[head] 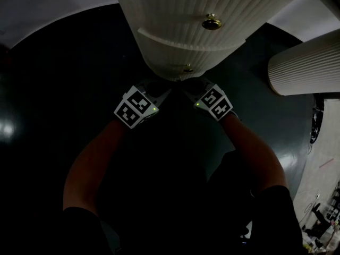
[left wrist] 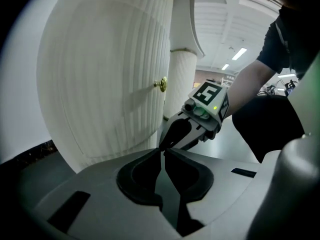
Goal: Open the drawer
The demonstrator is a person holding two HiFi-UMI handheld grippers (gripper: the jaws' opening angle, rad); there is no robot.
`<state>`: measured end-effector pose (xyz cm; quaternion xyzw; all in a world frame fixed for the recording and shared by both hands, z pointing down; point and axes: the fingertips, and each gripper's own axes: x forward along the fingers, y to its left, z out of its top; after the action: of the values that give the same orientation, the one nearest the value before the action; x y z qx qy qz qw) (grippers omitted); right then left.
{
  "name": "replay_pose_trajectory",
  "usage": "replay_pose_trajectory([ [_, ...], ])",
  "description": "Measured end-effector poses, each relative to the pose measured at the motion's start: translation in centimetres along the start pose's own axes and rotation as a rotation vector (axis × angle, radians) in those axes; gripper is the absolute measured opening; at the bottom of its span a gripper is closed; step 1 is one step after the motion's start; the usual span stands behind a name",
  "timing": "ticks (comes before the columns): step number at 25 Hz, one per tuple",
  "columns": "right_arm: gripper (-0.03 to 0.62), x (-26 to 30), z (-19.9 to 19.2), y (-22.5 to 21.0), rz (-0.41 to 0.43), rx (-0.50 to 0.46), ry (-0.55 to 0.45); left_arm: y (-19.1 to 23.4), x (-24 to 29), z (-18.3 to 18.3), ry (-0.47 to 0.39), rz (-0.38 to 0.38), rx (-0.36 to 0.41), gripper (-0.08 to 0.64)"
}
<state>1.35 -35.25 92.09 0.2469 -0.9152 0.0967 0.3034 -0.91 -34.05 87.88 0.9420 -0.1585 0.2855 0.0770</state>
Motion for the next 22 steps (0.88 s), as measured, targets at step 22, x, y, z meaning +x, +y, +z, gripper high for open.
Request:
replay_pose_trajectory([
  [22, 0.089, 5.5, -4.8, -1.1, -0.158, -0.126, 0.160, 0.8, -2.4, 0.1, -0.068, 0.113, -0.020, 0.021],
])
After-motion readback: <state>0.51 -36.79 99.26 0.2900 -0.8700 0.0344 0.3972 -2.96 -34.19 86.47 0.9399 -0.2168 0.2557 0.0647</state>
